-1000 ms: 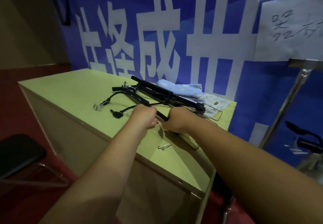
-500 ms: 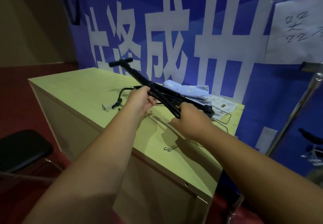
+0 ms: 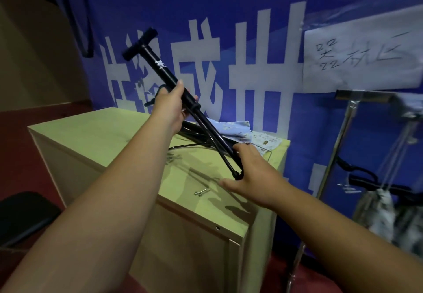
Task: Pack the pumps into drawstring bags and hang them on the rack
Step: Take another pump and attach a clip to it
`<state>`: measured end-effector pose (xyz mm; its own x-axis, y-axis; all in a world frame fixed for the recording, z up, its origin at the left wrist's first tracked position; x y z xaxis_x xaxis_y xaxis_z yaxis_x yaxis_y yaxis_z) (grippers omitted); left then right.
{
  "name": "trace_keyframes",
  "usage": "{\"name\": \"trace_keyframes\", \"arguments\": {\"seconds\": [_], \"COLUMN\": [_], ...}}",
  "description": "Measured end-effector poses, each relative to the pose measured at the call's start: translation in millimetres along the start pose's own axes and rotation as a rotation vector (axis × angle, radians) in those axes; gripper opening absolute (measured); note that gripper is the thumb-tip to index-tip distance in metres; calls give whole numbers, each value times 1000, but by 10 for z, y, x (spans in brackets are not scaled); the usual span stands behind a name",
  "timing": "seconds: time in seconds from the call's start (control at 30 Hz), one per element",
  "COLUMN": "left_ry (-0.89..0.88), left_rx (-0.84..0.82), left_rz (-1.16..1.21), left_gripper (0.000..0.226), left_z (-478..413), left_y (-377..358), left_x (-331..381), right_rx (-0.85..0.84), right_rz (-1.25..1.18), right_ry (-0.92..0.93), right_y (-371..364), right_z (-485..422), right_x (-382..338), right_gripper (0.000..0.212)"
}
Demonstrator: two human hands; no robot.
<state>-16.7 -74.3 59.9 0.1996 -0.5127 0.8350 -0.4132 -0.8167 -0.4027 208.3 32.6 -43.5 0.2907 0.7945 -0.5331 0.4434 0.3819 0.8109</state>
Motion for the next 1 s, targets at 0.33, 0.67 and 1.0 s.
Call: {"name": "trace_keyframes", "arguments": {"seconds": [0.33, 0.67, 1.0], "left_ry": [98, 196, 276], "left_rx": [-222, -512, -672], "left_rz": [199, 189, 130], "left_gripper": [28, 25, 35], "left_z": [861, 1982, 2842], "left_y": [-1058, -1838, -1976], "left_x": [-126, -651, -1327], "right_rx": [-381, -412, 354], "right_rz": [-66, 367, -457], "right_ry": [-128, -339, -360], "right_y": [451, 972, 1681], "right_z": [925, 1232, 1082], "right_x": [953, 1584, 1498], "right_gripper": [104, 80, 51]}}
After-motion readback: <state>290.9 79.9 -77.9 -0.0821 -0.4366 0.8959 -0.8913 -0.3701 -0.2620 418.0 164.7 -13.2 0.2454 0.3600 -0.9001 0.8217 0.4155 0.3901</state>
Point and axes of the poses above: each hand's wrist, its own z-axis away from the middle knuckle, its own y-axis out of the back of the hand, x = y × z, the point moved 7 cm from there along -z, towards the middle knuckle, and after that the axes turned 10 degrees about -y, right-handed, at the moved point
